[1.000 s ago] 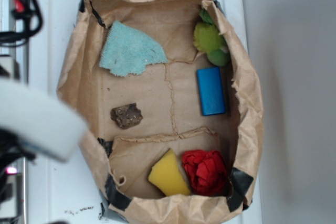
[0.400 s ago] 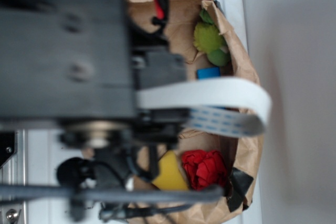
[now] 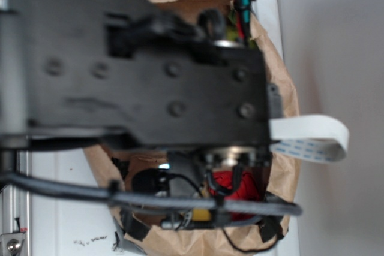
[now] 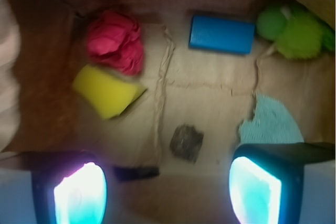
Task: Grab the blue cloth.
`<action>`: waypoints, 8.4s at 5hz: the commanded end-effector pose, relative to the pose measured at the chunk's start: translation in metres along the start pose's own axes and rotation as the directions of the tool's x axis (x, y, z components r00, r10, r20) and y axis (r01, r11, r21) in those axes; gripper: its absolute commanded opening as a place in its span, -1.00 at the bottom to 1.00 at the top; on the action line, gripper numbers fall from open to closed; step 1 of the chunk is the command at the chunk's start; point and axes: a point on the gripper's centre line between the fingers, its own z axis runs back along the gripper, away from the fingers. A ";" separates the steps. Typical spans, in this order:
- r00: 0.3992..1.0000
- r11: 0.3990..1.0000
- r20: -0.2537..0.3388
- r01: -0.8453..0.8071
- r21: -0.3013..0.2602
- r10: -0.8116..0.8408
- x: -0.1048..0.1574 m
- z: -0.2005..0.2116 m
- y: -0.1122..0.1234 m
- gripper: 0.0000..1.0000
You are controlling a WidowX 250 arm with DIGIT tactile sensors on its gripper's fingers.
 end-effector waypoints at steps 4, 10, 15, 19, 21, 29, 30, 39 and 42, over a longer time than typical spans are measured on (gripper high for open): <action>0.996 0.995 0.072 -0.055 0.077 0.050 0.019 0.000 0.056 1.00; 1.000 0.983 0.018 0.016 0.184 -0.019 -0.015 -0.031 0.084 1.00; 0.991 0.946 0.114 0.025 0.323 -0.065 -0.034 -0.053 0.093 1.00; 0.995 0.947 0.048 0.069 0.315 -0.089 -0.047 -0.087 0.092 1.00; 0.994 0.947 0.044 0.080 0.311 -0.099 -0.054 -0.094 0.091 0.91; 0.996 0.950 0.056 0.049 0.309 -0.070 -0.030 -0.110 0.095 -0.06; 0.996 0.953 0.065 0.037 0.301 -0.059 -0.031 -0.111 0.094 -1.00; 0.996 0.997 0.047 -0.071 -0.011 0.071 -0.011 0.032 0.081 -1.00; 0.987 0.998 0.152 -0.043 -0.046 0.050 0.002 0.041 0.023 -1.00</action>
